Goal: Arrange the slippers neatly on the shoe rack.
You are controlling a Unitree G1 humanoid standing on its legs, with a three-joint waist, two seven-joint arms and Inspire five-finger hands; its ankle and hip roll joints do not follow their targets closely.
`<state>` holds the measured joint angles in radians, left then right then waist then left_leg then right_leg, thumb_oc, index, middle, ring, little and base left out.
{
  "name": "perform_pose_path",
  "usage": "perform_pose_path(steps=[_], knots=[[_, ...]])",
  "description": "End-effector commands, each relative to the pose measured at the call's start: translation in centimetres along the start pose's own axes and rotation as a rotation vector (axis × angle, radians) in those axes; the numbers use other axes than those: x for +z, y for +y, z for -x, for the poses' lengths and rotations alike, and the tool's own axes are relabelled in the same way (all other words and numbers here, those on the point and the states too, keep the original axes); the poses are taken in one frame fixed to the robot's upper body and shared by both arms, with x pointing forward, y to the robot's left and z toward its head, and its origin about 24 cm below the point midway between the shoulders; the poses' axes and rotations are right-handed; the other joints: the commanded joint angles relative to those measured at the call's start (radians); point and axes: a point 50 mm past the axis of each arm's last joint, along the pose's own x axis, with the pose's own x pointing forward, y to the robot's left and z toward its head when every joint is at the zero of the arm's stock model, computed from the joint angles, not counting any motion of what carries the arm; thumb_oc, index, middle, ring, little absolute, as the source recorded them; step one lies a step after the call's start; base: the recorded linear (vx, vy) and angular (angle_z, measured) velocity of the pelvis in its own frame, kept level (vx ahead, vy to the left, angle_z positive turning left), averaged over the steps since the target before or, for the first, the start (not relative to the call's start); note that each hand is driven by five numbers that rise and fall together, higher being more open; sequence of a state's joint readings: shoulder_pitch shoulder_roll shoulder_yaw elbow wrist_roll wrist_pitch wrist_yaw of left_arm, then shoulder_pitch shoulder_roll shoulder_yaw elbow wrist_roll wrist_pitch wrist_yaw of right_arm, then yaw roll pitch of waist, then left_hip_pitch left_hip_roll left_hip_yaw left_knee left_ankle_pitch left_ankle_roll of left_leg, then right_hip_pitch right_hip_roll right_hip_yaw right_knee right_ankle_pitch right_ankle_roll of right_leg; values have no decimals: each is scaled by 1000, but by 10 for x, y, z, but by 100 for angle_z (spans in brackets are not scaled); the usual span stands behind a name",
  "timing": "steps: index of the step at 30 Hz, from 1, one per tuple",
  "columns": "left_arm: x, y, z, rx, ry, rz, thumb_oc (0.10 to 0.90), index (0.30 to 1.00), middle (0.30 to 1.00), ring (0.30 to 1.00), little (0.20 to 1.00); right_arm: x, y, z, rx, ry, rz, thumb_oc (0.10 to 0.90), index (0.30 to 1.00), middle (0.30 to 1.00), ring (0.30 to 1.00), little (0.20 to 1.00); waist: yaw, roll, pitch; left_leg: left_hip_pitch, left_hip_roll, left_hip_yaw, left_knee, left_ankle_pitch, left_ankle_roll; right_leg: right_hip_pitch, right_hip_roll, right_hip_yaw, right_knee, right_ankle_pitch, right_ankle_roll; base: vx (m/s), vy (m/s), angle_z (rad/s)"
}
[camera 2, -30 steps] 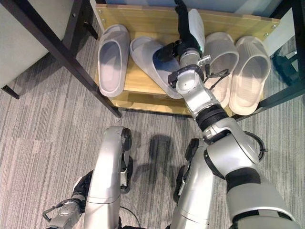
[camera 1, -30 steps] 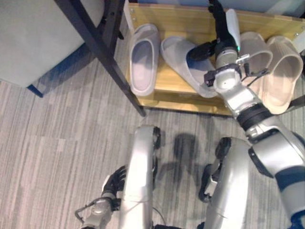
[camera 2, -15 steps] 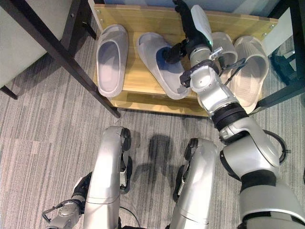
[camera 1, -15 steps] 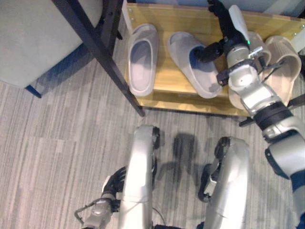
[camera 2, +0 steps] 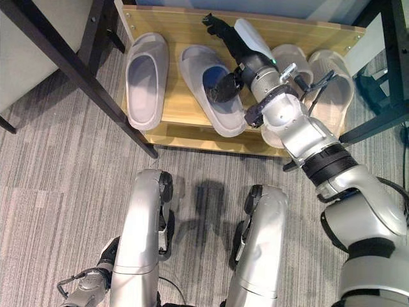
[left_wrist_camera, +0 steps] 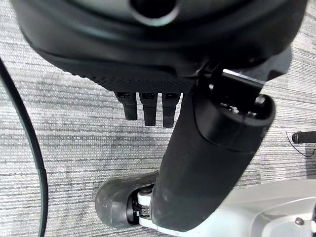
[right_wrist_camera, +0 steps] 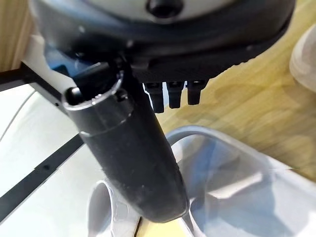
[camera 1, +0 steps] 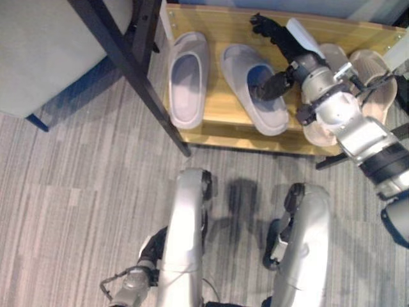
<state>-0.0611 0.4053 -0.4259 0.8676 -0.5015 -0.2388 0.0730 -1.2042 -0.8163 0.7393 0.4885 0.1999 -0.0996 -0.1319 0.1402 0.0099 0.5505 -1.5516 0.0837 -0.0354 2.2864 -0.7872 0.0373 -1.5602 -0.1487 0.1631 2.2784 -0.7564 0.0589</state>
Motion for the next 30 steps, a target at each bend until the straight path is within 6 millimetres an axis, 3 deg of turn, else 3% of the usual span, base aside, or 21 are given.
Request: perform_pose_path(steps=[1,10,11,15,20,30], knots=[[-10,-8,7,-30,-2,-9,800,900,900,900,900,52,-48,-2,-145,-253,15,800,900,900,900,900,43,-7,-30,-18,-51,-107,-50,-29,15,18,-20,113,-16,80,-137,0,0,0],[-12,-10,6,-24,7,-14,800,900,900,900,900,47,-54,9,-198,-254,58,800,900,900,900,900,35,-12,-30,-18,-52,-103,-53,-27,16,17,-17,115,-16,80,-138,0,0,0],[-10,-12,5,-21,-2,-7,800,900,900,900,900,46,-56,15,-289,-275,-5,800,900,900,900,900,28,-10,-30,-18,-52,-99,-54,-26,17,17,-15,115,-16,82,-137,0,0,0],[-8,-10,4,0,-1,-3,800,900,900,900,900,49,-59,18,-364,-298,-26,800,900,900,900,900,26,-14,-30,-18,-53,-96,-56,-25,19,20,-15,112,-17,81,-137,0,0,0],[-7,-9,3,28,-13,1,800,900,900,900,900,49,-51,34,-435,-342,-79,800,900,900,900,900,15,-20,-30,-18,-54,-88,-56,-25,20,18,-10,113,-14,80,-138,0,0,0],[-4,-11,3,18,-30,-19,800,900,900,900,900,45,-36,44,-409,-336,-56,800,900,900,900,900,12,-25,-30,-18,-55,-87,-53,-28,21,17,-9,112,-13,82,-137,0,0,0]])
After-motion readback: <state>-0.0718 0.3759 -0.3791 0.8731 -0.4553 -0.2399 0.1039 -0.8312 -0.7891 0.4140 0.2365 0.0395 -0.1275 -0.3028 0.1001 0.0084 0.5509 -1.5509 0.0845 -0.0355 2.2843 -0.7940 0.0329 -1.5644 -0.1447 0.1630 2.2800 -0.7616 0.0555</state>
